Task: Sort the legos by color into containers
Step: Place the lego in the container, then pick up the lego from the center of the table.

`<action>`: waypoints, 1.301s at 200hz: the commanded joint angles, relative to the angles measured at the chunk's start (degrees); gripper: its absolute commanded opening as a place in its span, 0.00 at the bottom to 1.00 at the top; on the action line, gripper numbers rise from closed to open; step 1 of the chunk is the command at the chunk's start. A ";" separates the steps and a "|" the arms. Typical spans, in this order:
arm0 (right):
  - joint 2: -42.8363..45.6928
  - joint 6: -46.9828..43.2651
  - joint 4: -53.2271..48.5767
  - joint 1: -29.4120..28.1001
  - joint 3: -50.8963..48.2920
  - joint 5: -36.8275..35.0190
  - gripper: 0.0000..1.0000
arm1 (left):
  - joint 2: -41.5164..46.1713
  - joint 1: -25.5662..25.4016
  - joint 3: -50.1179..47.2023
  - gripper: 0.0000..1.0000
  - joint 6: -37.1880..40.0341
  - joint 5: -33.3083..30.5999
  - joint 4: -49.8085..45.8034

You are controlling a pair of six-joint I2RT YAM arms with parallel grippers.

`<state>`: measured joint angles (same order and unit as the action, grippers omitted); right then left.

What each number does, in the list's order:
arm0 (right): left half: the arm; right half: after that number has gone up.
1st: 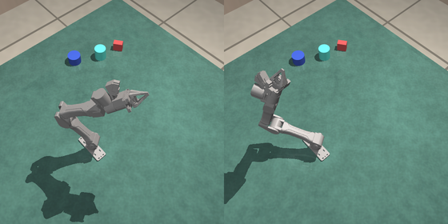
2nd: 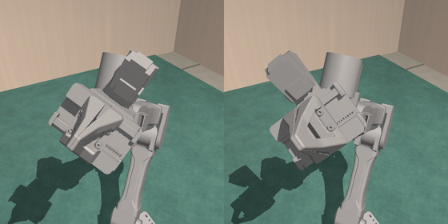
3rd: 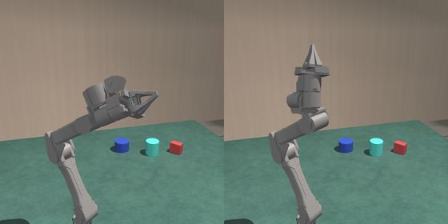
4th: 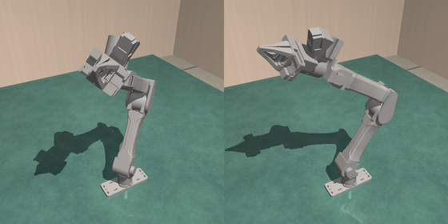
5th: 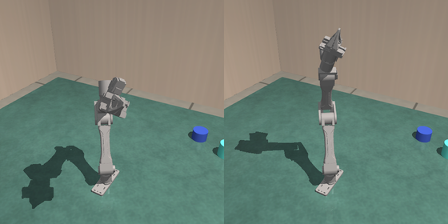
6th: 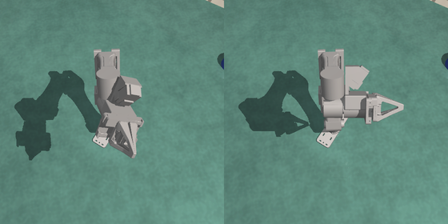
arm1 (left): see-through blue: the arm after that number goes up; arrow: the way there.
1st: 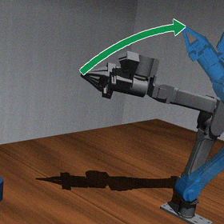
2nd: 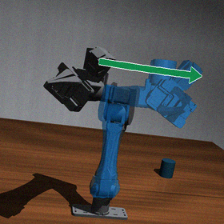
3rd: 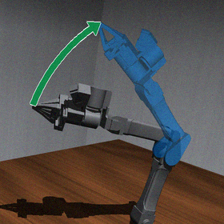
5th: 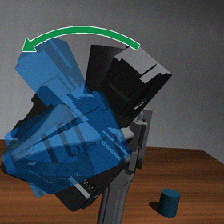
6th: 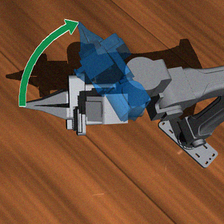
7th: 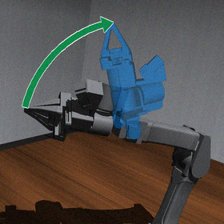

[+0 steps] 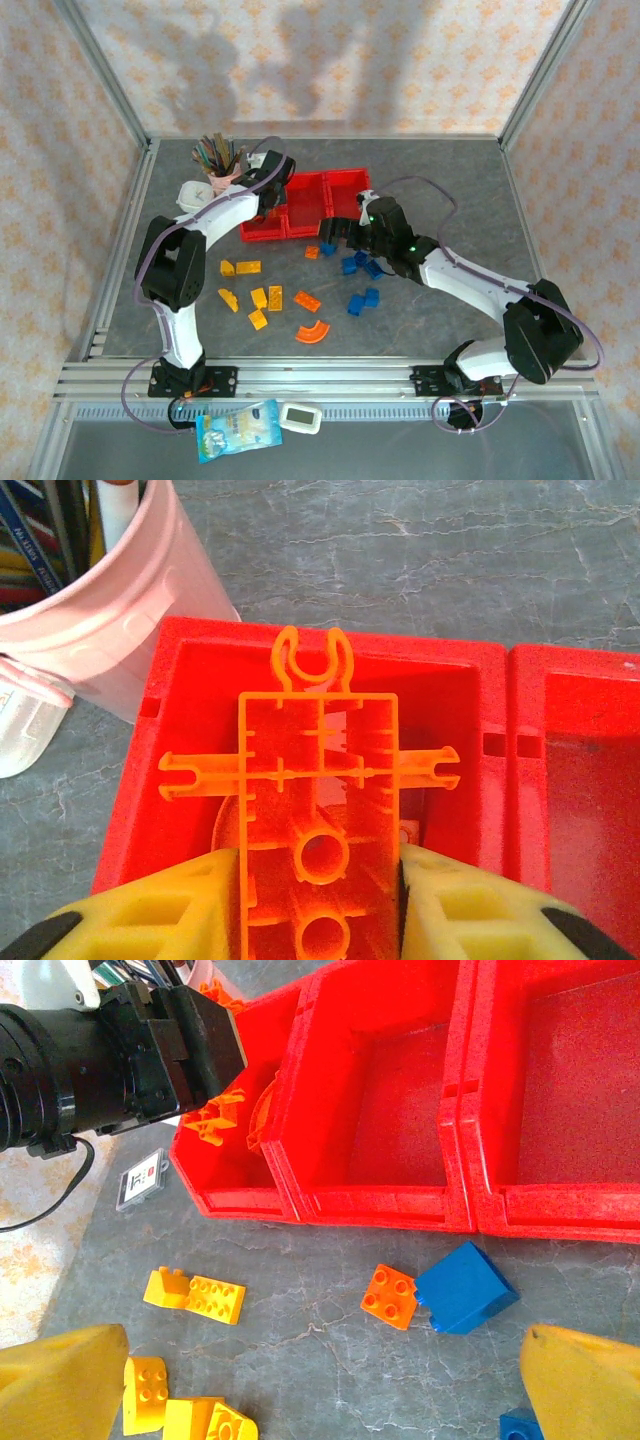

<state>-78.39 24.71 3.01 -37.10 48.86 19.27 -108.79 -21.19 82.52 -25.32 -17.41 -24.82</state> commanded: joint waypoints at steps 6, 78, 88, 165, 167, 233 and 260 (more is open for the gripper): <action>1.11 -1.33 -0.28 -0.25 1.81 -1.77 1.00 | -0.18 0.89 2.62 0.45 1.39 -1.04 -3.55; 5.23 -1.56 -1.48 2.84 -0.90 -0.22 1.00 | 6.29 0.33 2.64 0.52 0.43 2.28 -6.56; 5.81 -1.33 -1.18 3.38 -2.38 0.19 1.00 | 8.53 -0.53 0.64 0.53 0.06 3.69 -5.61; 7.91 1.44 4.19 5.44 -13.63 2.05 1.00 | 18.34 -15.32 -15.06 0.56 -6.34 9.20 1.01; 7.96 1.51 4.24 5.46 -13.80 2.04 1.00 | 18.37 -15.58 -15.30 0.56 -6.59 9.23 1.18; 6.89 2.12 7.18 5.75 -15.22 2.07 1.00 | 13.13 -19.13 -19.74 0.57 -7.65 11.69 5.44; 6.74 2.07 6.85 5.73 -14.74 1.60 1.00 | 10.33 -19.33 -20.13 0.58 -5.94 12.10 7.50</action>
<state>-72.14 26.39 8.03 -31.66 34.06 21.04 -96.07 -40.14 62.87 -32.01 -6.00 -20.25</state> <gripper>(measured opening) 0.998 0.576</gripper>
